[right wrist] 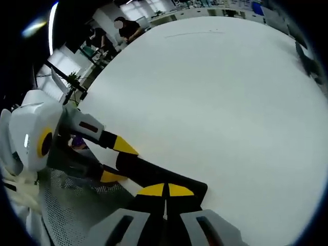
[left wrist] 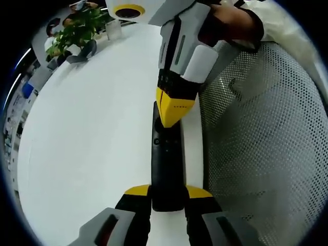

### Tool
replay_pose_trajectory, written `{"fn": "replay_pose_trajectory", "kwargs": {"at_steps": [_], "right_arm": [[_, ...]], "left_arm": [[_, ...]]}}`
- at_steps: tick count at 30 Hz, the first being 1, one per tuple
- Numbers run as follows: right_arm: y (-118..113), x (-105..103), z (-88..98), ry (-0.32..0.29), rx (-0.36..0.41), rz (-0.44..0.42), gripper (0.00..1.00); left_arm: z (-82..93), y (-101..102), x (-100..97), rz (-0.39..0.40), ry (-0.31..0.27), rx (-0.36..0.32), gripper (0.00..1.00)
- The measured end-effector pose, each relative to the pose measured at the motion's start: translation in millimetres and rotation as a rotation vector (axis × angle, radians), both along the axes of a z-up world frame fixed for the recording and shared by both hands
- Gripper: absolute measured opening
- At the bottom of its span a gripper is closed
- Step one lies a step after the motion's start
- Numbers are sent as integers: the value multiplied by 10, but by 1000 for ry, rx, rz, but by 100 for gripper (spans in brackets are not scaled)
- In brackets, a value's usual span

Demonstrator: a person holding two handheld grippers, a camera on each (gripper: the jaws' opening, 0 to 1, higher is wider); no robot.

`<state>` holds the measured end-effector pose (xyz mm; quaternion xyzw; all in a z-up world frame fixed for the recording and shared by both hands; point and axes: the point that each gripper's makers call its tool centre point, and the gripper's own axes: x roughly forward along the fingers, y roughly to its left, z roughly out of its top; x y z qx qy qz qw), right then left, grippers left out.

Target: Press the specified remote control buttons in sequence, fully releasing each button before pressing the next.

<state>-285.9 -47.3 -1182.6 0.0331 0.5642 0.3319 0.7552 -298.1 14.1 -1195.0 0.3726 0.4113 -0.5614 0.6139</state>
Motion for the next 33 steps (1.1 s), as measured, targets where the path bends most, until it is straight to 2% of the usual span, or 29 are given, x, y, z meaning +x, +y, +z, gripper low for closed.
{"fn": "replay_pose_trajectory", "kwargs": {"at_steps": [5, 17, 19, 23, 27, 30, 33], "right_arm": [[22, -8, 2, -37, -36, 35, 0], [15, 4, 2, -22, -35, 36, 0], [35, 26, 12, -13, -22, 17, 0], [123, 114, 92, -39, 31, -3, 0], [259, 81, 114, 21, 113, -17, 0], [288, 90, 87, -13, 74, 15, 0], [316, 70, 46, 11, 73, 18, 0]], "left_arm": [[0, -2, -4, -4, 1, 0, 23], [-1, -4, -17, -38, -8, 36, 23], [0, -1, -14, -39, -8, 34, 22], [3, -4, -20, -38, -2, 28, 22], [-1, -4, -16, -43, -3, 38, 23], [2, -1, -6, -37, 6, 27, 23], [6, 5, -8, -29, 9, 10, 23]]}}
